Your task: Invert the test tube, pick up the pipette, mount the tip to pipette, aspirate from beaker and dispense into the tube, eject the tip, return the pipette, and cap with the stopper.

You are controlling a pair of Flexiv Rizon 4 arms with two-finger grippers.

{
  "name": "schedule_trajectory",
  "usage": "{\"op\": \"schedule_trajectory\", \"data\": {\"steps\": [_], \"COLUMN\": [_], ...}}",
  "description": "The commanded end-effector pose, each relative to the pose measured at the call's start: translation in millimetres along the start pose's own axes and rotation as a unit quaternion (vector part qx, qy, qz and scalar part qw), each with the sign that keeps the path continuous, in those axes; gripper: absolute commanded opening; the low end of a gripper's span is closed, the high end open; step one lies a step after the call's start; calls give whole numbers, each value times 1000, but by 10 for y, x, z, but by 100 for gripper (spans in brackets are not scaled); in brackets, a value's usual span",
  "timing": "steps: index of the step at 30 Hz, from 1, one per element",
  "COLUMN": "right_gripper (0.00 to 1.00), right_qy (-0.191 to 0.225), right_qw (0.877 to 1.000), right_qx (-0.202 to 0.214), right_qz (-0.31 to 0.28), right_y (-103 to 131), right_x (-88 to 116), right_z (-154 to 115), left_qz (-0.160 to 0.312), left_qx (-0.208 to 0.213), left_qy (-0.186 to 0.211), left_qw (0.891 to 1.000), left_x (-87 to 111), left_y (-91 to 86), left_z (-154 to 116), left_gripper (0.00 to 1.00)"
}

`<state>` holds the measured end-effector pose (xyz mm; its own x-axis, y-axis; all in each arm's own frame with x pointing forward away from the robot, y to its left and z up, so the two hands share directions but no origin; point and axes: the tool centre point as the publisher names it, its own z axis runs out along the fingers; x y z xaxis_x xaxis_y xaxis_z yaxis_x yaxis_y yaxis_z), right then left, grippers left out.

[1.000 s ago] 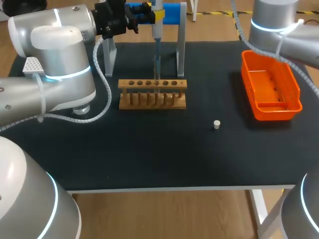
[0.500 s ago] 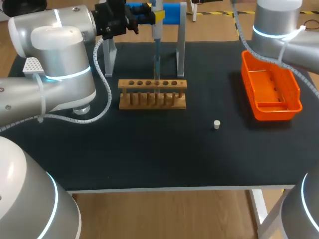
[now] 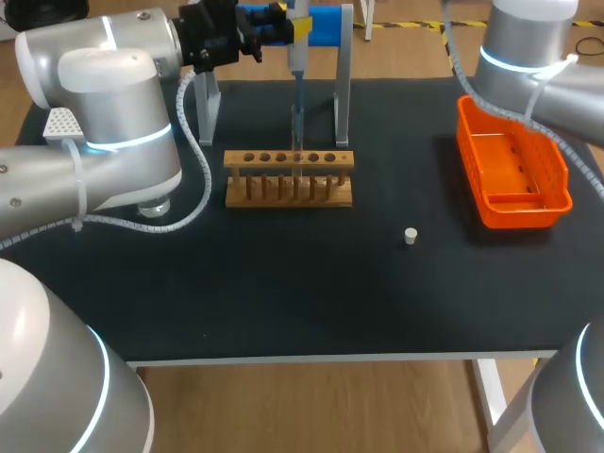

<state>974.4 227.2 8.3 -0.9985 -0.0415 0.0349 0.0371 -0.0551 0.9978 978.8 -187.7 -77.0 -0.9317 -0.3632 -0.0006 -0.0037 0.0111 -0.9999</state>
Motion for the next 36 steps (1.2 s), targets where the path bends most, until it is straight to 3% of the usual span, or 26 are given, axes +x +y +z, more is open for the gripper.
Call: {"op": "schedule_trajectory", "data": {"steps": [1, 6, 13, 24, 27, 36], "right_gripper": [100, 100, 100, 100, 100, 100], "right_qy": [-6, -15, -24, -16, -44, -44], "right_qw": [1000, 1000, 999, 988, 975, 975], "right_qx": [-20, -15, 23, 153, 217, 217], "right_qz": [-6, -8, 29, 20, -9, -9], "right_y": [137, 109, -334, -1126, -1329, -1329], "right_x": [115, 236, 405, 624, 634, 634], "right_z": [-178, -463, -828, -965, -999, -999], "left_qz": [-1, -1, -1, -1, -1, -1], "left_qx": [0, 0, 0, 0, 0, 0], "left_qy": [-1, -1, -1, -1, -1, -1], "left_qw": [1000, 1000, 1000, 1000, 1000, 1000], "left_x": [1, 1, 1, 1, 1, 1], "left_y": [-5, -5, -5, -5, -5, -5], "left_z": [8, 8, 8, 8, 8, 8], "left_gripper": [0, 0, 0, 0, 0, 0]}}
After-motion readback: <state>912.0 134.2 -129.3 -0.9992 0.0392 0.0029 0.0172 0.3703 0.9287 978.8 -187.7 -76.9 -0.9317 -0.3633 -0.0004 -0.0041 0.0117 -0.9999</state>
